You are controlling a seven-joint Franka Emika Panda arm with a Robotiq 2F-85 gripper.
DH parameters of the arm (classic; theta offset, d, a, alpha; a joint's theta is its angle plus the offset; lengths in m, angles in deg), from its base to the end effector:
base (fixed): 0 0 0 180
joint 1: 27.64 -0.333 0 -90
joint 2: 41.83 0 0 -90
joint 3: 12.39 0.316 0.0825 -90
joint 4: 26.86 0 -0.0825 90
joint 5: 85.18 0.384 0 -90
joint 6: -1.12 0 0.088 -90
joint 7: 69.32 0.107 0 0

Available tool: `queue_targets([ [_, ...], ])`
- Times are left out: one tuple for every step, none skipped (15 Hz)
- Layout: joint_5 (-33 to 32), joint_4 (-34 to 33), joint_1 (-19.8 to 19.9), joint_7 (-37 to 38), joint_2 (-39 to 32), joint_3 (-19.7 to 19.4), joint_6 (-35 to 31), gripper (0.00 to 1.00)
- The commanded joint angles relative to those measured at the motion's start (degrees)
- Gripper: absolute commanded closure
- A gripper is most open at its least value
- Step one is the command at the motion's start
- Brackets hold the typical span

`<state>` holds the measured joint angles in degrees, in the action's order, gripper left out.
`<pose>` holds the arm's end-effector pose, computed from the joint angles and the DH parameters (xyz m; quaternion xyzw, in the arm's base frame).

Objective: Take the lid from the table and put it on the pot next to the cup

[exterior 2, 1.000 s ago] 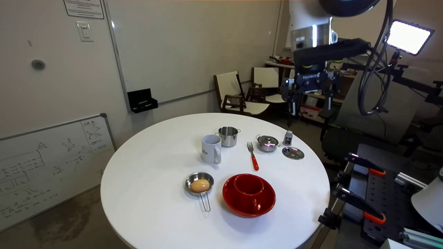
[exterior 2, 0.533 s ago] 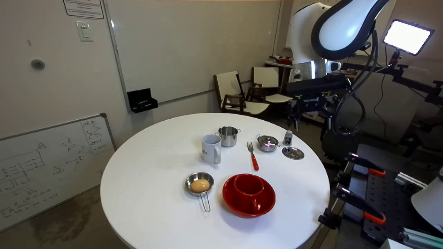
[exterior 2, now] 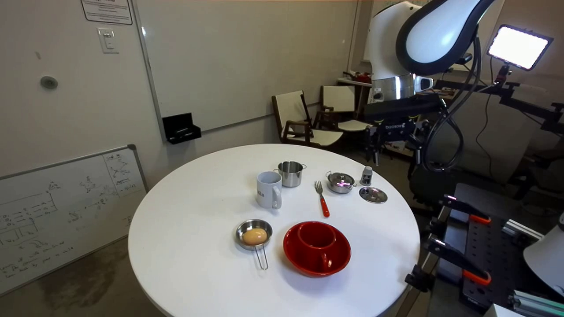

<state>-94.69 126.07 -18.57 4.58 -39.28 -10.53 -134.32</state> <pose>0.3841 -0.0508 0.2333 0.7936 -0.5923 -0.0804 0.1136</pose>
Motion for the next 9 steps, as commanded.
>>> queue_targets([
  [-1.71, -1.94, -0.63, 3.72, -5.41, -3.11, -3.29, 0.0],
  [-3.03, -2.49, -0.37, 4.97, -7.65, -4.14, -5.28, 0.0],
  [-4.56, -3.18, -0.34, 6.64, -9.92, -5.26, -7.31, 0.0],
  [-7.45, -4.0, -0.38, 9.3, -12.73, -6.93, -10.72, 0.0],
  [-8.73, -4.63, -0.89, 10.75, -14.72, -8.41, -13.17, 0.0],
  [-10.96, -5.61, -1.59, 13.13, -17.31, -10.27, -15.99, 0.0],
  [-12.9, -6.79, -2.58, 15.22, -19.82, -12.37, -18.07, 0.0],
  [-13.59, -7.96, -3.49, 15.46, -22.19, -14.17, -19.67, 0.0],
  [-12.64, -9.1, -3.96, 14.26, -24.52, -15.31, -21.26, 0.0],
])
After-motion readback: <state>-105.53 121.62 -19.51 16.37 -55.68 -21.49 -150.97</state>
